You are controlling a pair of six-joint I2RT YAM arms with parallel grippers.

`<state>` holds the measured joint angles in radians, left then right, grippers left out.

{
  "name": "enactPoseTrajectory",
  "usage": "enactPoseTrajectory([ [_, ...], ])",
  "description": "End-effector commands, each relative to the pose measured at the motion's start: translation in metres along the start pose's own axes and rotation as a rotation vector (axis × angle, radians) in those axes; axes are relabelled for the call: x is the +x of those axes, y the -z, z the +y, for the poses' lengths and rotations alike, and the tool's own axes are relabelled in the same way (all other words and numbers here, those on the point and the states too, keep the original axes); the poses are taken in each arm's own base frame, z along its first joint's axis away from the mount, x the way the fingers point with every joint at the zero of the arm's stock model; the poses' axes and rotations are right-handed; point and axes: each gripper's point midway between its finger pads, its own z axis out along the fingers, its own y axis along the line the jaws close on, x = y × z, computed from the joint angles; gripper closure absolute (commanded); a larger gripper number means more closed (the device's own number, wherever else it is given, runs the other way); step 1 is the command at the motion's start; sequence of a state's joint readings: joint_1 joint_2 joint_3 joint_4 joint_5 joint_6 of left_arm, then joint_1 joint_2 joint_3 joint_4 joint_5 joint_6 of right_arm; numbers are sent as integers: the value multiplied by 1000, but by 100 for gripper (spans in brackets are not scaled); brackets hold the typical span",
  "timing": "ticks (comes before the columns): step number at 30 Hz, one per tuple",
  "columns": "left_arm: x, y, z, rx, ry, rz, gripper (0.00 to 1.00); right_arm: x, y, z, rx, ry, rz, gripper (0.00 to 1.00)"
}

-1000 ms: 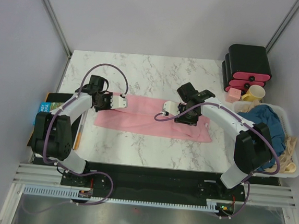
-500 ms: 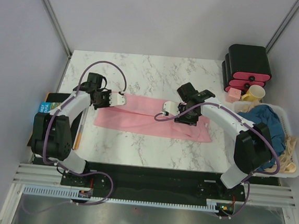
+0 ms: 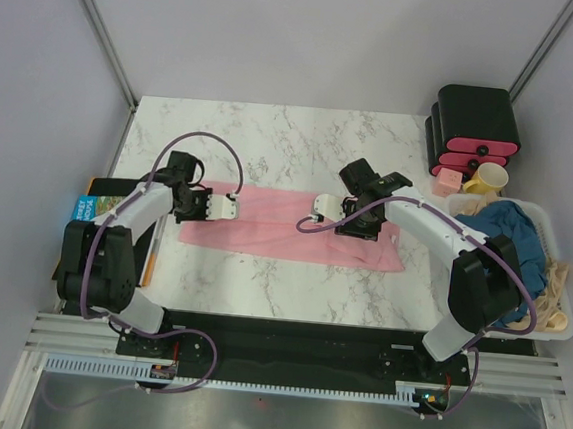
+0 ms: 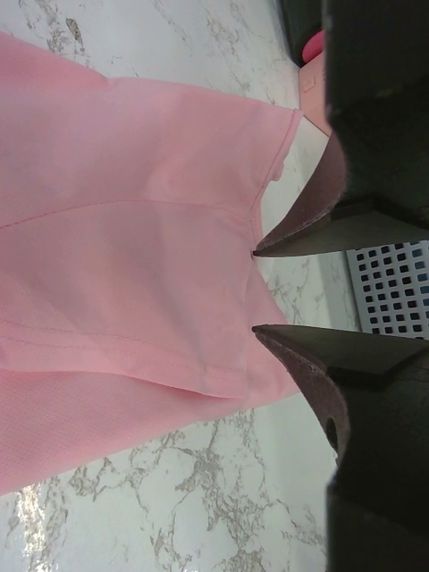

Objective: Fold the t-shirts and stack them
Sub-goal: Fold the other side of the tshirt into a rectangle

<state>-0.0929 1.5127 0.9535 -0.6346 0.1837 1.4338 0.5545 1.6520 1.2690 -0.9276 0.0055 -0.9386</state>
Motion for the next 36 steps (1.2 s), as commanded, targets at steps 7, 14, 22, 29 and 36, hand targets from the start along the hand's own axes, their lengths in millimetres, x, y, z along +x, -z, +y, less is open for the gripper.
enactPoseTrajectory([
  [7,36,-22,18,-63,4,173,60,0,11,-2,36,-2,-17,55],
  [14,35,-14,24,-87,-4,180,26,7,11,-2,48,-13,-10,54],
  [22,-7,17,35,-94,14,-9,21,10,12,-18,77,-104,-39,52],
  [29,-12,22,33,-78,6,-33,24,6,8,-13,53,-101,-62,52],
  [36,-18,29,31,-57,-24,-55,33,7,8,-13,53,-97,-58,53],
])
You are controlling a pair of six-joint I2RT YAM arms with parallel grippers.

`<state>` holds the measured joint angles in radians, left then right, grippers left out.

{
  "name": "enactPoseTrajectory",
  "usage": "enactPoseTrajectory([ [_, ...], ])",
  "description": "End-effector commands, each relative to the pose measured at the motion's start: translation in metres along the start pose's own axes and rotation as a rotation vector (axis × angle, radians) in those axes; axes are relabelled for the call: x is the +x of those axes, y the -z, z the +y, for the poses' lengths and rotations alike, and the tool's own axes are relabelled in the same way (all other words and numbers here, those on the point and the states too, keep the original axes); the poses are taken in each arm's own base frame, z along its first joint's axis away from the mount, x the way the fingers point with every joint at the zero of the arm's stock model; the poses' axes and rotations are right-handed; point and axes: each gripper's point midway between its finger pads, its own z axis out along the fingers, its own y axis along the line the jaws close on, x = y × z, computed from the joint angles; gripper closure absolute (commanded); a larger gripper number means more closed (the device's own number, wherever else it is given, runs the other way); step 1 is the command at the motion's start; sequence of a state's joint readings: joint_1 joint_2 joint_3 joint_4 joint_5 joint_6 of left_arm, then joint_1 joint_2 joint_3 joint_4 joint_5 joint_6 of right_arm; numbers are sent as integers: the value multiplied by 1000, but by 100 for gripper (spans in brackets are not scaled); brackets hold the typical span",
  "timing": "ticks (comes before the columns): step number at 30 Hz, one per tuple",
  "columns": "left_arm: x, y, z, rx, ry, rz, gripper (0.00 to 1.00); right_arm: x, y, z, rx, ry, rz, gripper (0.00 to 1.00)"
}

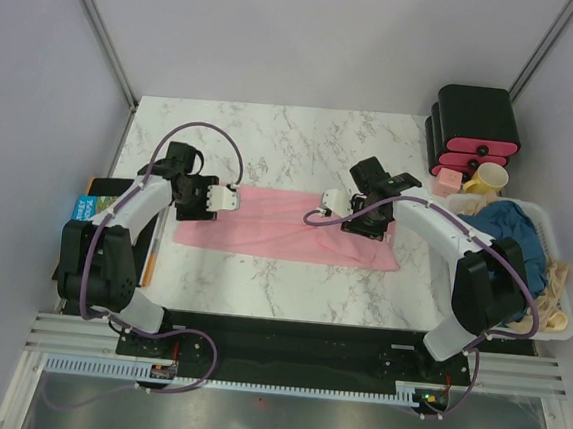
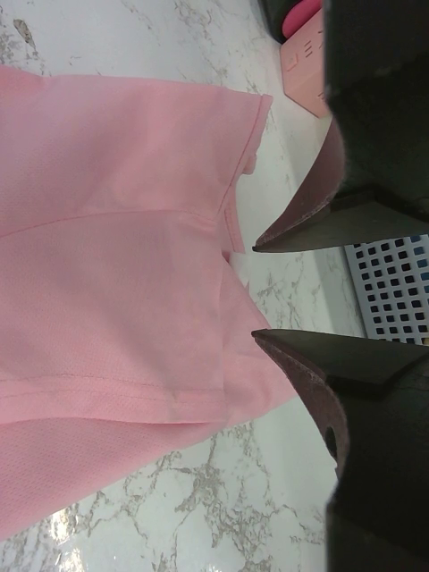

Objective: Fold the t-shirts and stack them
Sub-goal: Fold the other side of the tshirt into a rectangle, then rotate the tshirt 90 degrees

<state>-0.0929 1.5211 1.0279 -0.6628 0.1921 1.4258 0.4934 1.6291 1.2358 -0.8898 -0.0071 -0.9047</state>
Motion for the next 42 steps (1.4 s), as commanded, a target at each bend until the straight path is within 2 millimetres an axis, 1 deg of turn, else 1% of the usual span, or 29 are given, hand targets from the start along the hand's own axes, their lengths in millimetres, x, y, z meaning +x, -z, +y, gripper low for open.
enactPoseTrajectory([
  [1,-10,18,14,-26,-25,-30,33,-9,8,-5,25,-3,-44,53],
  [3,-10,20,18,-34,-20,-27,34,-8,7,-5,26,0,-41,53],
  [6,-7,16,42,-116,42,-7,34,-8,5,-8,45,-9,-46,53],
  [7,0,10,48,-148,100,23,34,-8,2,-9,51,-32,-48,53],
  [8,3,9,69,-239,114,30,35,-13,1,-18,89,-56,-69,53],
  [10,9,2,78,-279,164,51,35,-9,-3,-32,151,-142,-59,53],
  [11,11,-7,81,-285,178,57,35,-12,-4,-44,186,-176,-78,53],
  [12,10,-8,85,-292,206,53,35,-6,-8,-53,196,-228,-75,54],
  [14,12,-17,89,-294,238,62,37,-8,-4,-74,230,-336,-118,55],
  [15,12,-17,95,-312,252,61,38,3,-8,-86,233,-403,-115,56],
  [16,14,-19,97,-319,259,69,38,2,-1,-103,259,-446,-141,56],
  [18,14,-22,101,-325,276,70,38,16,-4,-118,240,-562,-168,56],
  [19,14,-23,102,-327,277,68,38,16,1,-129,248,-588,-195,56],
  [21,13,-26,102,-325,276,69,38,24,-2,-134,210,-650,-217,55],
  [22,14,-27,102,-328,276,77,38,25,0,-139,205,-663,-231,55],
  [24,13,-28,104,-339,273,78,37,30,-3,-138,159,-690,-250,55],
  [25,15,-29,103,-336,274,83,38,31,1,-140,153,-690,-260,55],
  [26,15,-30,103,-338,274,83,38,34,0,-139,144,-693,-257,55],
  [27,14,-30,104,-339,275,82,38,39,2,-141,149,-670,-258,55],
  [30,14,-31,104,-339,277,81,38,47,2,-135,151,-620,-232,54],
  [31,13,-32,104,-339,277,80,38,51,-3,-128,135,-585,-220,55],
  [33,13,-33,106,-343,278,77,38,51,-3,-120,121,-551,-221,54],
  [34,12,-34,106,-344,280,76,38,54,-8,-113,103,-527,-213,54],
  [35,11,-38,107,-342,279,76,38,55,-9,-110,99,-516,-208,54],
  [37,13,-38,108,-351,287,93,38,60,-15,-101,79,-504,-191,54],
  [40,12,-41,111,-362,286,96,38,62,-21,-95,61,-496,-183,54],
  [42,9,-43,115,-373,285,97,38,65,-23,-95,65,-497,-180,54],
])
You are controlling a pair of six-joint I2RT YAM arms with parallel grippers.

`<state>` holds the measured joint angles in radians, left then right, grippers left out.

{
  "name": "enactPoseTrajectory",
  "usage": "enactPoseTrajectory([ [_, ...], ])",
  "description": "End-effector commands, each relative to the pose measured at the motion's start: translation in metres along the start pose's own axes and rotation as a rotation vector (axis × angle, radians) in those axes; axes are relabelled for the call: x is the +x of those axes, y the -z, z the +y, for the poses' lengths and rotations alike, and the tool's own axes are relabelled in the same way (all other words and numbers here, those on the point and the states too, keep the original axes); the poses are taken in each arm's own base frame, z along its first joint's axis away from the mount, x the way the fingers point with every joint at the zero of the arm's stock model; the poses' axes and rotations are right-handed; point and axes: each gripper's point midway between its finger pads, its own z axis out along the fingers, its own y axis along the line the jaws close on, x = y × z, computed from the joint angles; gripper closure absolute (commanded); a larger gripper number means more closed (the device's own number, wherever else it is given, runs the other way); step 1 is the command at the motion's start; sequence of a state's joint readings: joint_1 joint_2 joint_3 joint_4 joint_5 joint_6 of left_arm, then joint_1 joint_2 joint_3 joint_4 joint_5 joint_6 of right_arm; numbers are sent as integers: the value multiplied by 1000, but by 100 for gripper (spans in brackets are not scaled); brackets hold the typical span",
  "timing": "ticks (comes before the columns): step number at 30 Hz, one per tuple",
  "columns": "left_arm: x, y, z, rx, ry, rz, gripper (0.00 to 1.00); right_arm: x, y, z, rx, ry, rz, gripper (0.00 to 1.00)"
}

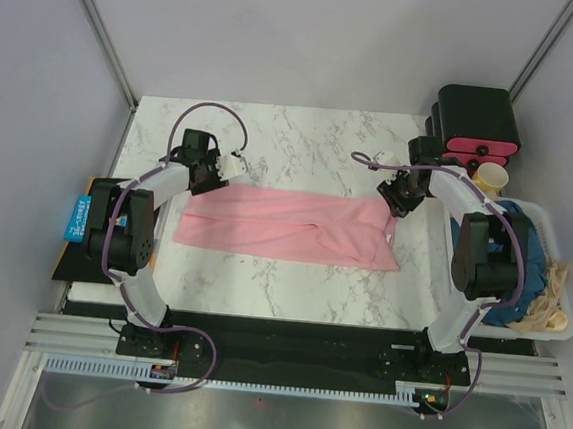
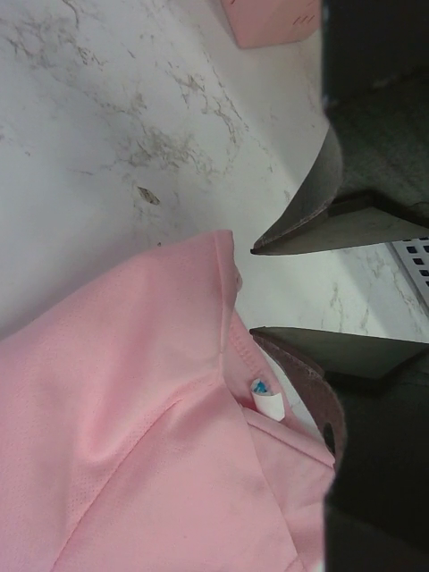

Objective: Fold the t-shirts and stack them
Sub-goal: Rotate the tshirt 90 degrees

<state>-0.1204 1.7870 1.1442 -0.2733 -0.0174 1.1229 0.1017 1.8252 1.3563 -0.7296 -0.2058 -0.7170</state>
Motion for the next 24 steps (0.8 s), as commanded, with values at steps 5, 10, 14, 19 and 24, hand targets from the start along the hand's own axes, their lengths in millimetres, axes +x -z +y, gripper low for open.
enactPoseTrajectory([
  [5,-20,-3,30,-112,33,-22,38,-6,5,-11,47,54,-50,54],
  [10,-22,-10,31,-128,32,-10,38,-4,-5,-13,52,56,-51,54],
  [14,-24,-13,32,-138,26,-5,38,-6,-10,-16,60,51,-59,54],
  [19,-21,-20,28,-134,19,17,38,-9,-16,-19,64,45,-67,55],
  [24,-17,-27,24,-139,11,48,38,-8,-20,-20,68,44,-68,56],
])
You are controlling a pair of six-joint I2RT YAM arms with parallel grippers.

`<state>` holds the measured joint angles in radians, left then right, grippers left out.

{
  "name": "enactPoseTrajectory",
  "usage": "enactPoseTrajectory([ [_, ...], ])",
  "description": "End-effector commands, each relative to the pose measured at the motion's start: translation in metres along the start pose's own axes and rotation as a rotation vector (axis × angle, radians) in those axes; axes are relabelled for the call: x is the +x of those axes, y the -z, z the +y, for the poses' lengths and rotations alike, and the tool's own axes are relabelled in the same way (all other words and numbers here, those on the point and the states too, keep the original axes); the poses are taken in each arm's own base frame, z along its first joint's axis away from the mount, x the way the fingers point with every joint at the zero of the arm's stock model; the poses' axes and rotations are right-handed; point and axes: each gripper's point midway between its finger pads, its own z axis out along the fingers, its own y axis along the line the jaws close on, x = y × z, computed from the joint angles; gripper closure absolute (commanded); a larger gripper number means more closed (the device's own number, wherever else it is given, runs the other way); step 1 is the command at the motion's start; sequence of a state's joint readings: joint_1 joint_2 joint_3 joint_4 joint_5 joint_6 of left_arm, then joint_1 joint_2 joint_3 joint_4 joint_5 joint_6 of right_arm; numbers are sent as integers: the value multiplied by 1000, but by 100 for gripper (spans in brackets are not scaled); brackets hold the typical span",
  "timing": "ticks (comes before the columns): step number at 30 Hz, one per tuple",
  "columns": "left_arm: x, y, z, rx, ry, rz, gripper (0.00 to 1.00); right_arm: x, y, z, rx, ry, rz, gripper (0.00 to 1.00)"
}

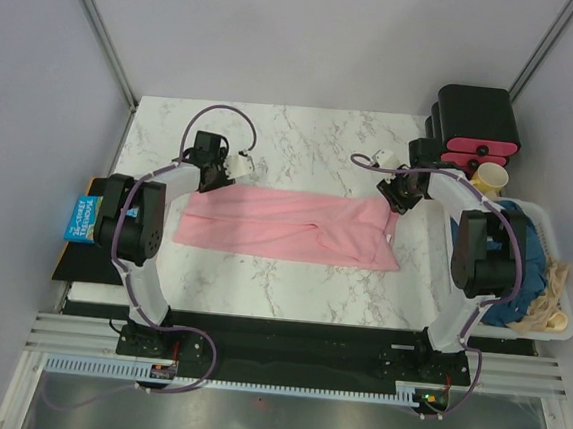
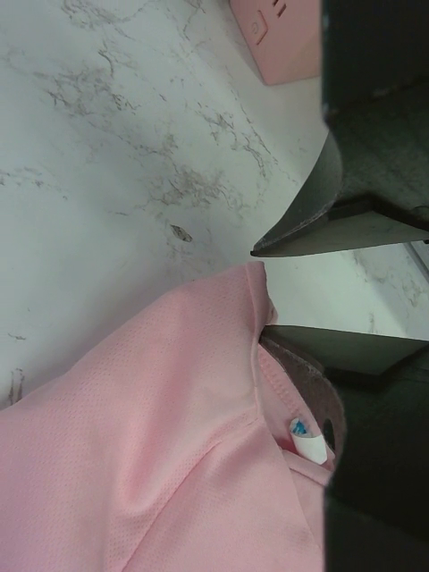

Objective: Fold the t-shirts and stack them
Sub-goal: Rotate the tshirt 90 degrees

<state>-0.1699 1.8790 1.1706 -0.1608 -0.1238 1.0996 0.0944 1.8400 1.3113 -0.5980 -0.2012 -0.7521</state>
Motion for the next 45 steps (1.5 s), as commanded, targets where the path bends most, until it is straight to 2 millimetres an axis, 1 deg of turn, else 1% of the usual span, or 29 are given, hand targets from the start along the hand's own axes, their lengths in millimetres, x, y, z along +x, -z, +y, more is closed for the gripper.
enactPoseTrajectory([
  [1,-5,-6,14,-60,22,8,37,-2,-7,-5,12,2,-17,57],
  [5,-1,-12,13,-69,21,33,37,-3,-9,-5,16,-5,-20,58],
  [9,-1,-14,17,-86,11,35,38,-2,-9,-6,19,-9,-20,59],
  [12,0,-15,16,-86,4,44,37,-1,-13,-6,17,-13,-17,62],
  [14,3,-18,14,-83,-4,55,38,0,-14,-6,20,-19,-14,67],
  [21,6,-18,12,-86,-11,65,38,-1,-17,-14,56,-22,-16,85],
  [22,7,-19,11,-84,-15,68,38,-1,-16,-14,60,-24,-15,89],
  [25,7,-17,12,-88,-19,66,38,-1,-15,-17,76,-22,-12,97],
  [27,7,-16,12,-93,-16,67,38,0,-14,-21,92,-13,-9,100],
  [30,9,-18,10,-91,-19,74,38,-1,-13,-22,101,-5,-8,100],
  [31,10,-18,9,-88,-20,78,38,0,-13,-22,97,-6,-11,99],
  [32,10,-17,9,-89,-21,76,38,-2,-12,-20,90,-3,-17,94],
  [33,10,-17,10,-91,-22,77,38,-1,-12,-17,76,5,-14,86],
  [34,9,-17,11,-94,-21,77,38,-3,-10,-15,62,6,-25,71],
  [37,9,-16,12,-96,-24,74,38,-2,-9,-7,28,4,-27,61],
  [40,9,-16,13,-99,-26,76,38,0,-14,0,-1,-11,-27,61],
  [42,10,-16,13,-100,-24,79,38,3,-18,1,-2,-21,-22,61],
  [44,10,-16,13,-99,-28,81,38,7,-23,3,-8,-32,-15,64],
  [45,10,-15,13,-101,-28,81,38,5,-24,1,0,-34,-22,68],
])
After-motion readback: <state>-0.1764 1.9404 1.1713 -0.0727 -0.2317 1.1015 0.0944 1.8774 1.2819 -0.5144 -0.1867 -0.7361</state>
